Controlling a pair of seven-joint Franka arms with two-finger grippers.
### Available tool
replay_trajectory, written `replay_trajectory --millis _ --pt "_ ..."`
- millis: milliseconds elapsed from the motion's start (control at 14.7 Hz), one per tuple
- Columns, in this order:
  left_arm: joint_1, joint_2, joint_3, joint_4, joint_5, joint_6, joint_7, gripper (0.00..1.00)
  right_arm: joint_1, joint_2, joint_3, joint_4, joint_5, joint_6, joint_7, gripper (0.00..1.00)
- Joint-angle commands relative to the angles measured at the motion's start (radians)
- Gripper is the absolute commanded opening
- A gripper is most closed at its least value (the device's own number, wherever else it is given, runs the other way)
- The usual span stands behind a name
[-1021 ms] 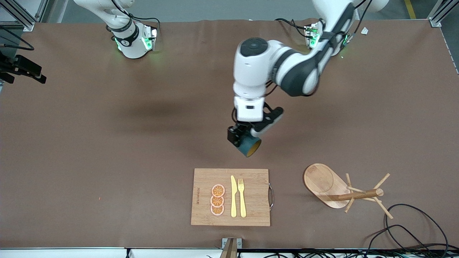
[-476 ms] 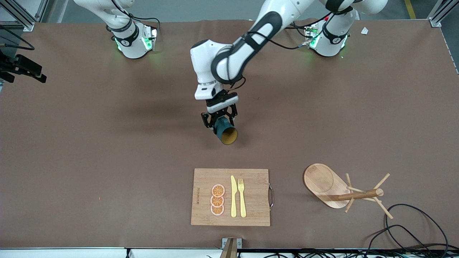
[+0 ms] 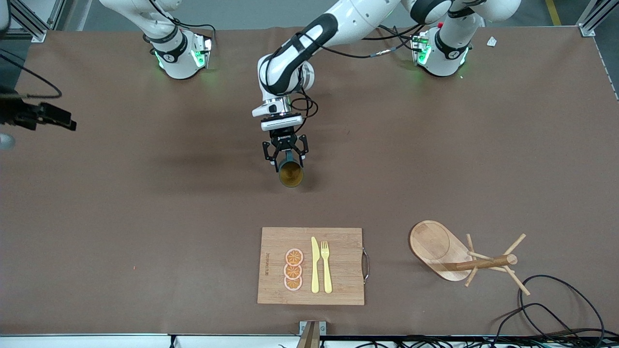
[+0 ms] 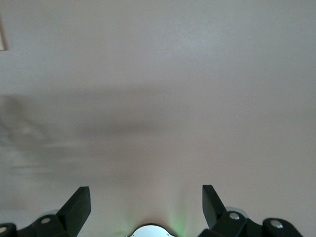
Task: Transfer cup from left to right arm and place
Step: 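Lift the mug off the stand and carry it to mid-table, then hold the mug with the left gripper while the right gripper approaches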
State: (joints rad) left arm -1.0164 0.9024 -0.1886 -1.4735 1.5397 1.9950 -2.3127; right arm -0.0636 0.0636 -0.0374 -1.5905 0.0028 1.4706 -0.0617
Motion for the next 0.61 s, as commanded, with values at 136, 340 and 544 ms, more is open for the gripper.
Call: replay_trajectory --millis 136,340,544 --pt "-0.044 0.053 0.011 0.022 0.186 -0.045 -0.014 0.56 -0.039 0.137 0.011 0.070 -0.001 0.000 -0.024 1.00" --pt "-0.044 0.096 0.011 0.024 0.307 -0.079 -0.086 0.56 -0.004 0.136 0.022 0.064 0.009 0.023 -0.017 1.00" --pt "-0.044 0.127 0.011 0.024 0.405 -0.137 -0.160 0.56 0.051 0.134 0.022 0.015 0.093 0.091 -0.007 1.00"
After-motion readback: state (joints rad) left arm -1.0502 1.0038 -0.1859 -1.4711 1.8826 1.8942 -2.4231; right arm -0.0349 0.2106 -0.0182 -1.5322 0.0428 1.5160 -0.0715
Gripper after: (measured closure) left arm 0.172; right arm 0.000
